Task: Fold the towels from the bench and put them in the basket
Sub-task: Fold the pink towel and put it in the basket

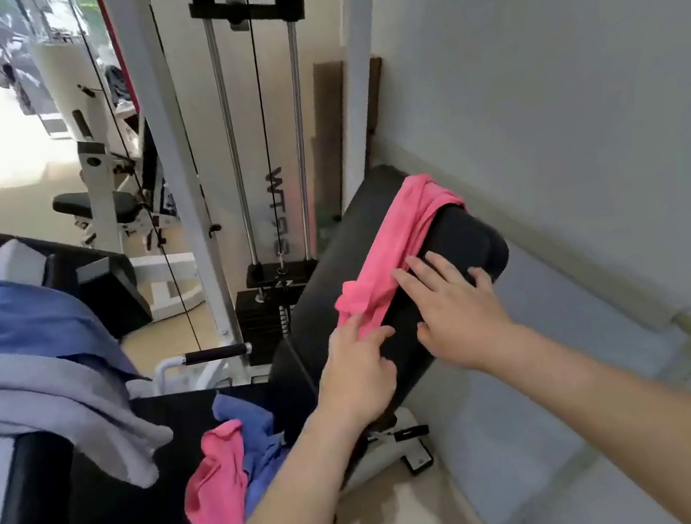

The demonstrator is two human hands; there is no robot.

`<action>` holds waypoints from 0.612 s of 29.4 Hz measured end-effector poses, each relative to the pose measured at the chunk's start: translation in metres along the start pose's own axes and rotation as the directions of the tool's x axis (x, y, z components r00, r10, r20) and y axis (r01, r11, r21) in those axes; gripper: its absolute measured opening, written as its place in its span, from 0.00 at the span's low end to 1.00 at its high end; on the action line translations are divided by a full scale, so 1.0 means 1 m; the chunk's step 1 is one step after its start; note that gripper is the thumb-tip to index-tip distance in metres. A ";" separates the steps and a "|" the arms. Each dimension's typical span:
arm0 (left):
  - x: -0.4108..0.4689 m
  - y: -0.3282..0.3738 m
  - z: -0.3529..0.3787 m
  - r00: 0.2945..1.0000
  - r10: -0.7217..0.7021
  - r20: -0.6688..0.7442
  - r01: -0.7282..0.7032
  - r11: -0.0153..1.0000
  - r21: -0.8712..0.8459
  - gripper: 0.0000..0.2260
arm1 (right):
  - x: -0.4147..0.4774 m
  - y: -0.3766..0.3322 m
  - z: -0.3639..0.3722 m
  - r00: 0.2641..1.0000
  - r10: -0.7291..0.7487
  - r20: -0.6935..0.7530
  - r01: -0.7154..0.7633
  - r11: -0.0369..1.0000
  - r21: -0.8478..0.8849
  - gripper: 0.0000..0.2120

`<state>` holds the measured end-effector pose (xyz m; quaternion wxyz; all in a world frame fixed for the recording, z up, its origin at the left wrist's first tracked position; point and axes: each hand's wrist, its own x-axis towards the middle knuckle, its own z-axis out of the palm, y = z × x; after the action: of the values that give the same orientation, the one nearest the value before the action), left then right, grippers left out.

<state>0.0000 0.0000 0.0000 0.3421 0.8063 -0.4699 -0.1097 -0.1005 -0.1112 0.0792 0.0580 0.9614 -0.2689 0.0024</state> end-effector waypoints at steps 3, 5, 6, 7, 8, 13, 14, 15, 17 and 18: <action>0.039 -0.005 0.009 0.999 -0.042 0.017 0.043 0.998 -0.056 0.21 | 0.026 -0.004 0.001 0.999 0.016 0.046 -0.014 0.999 -0.046 0.35; 0.062 -0.008 0.018 0.996 -0.072 0.046 0.076 0.993 -0.093 0.21 | 0.037 -0.003 0.002 0.997 0.015 0.069 -0.013 0.999 -0.030 0.35; 0.071 -0.010 0.023 0.995 -0.077 0.071 0.083 0.992 -0.100 0.20 | 0.043 0.000 0.005 0.997 0.016 0.076 -0.014 1.000 -0.025 0.35; 0.078 -0.013 0.028 0.994 -0.078 0.072 0.086 0.991 -0.105 0.19 | 0.048 0.002 0.005 0.996 0.021 0.087 -0.019 1.000 -0.025 0.36; 0.082 -0.014 0.030 0.995 -0.084 0.051 0.090 0.986 -0.138 0.17 | 0.052 0.003 0.004 0.994 0.028 0.103 -0.025 0.999 -0.027 0.37; 0.062 0.009 0.002 0.970 -0.209 -0.127 0.074 0.746 -0.662 0.12 | 0.063 0.011 0.009 0.997 -0.014 0.070 0.017 0.998 -0.052 0.37; 0.053 0.017 -0.010 0.974 -0.196 -0.113 0.037 0.632 -0.774 0.13 | 0.063 0.015 0.010 0.999 -0.039 0.010 0.039 0.999 -0.035 0.33; 0.043 0.024 -0.023 0.982 -0.158 -0.101 -0.006 0.510 -0.860 0.13 | 0.062 0.019 0.007 0.995 -0.069 -0.066 0.069 0.998 -0.008 0.26; 0.020 0.037 -0.051 0.994 -0.076 -0.078 -0.052 0.300 -0.953 0.12 | 0.058 0.027 -0.003 0.979 -0.088 -0.183 0.100 0.993 0.055 0.14; 0.009 0.041 -0.062 0.998 -0.035 -0.053 -0.044 0.221 -0.974 0.11 | 0.056 0.031 -0.010 0.972 -0.094 -0.217 0.111 0.991 0.070 0.09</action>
<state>0.0074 0.0073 0.0743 0.7855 0.4179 -0.2900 -0.3525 -0.0689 -0.1655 0.0944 0.0471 0.9698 -0.2108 0.1137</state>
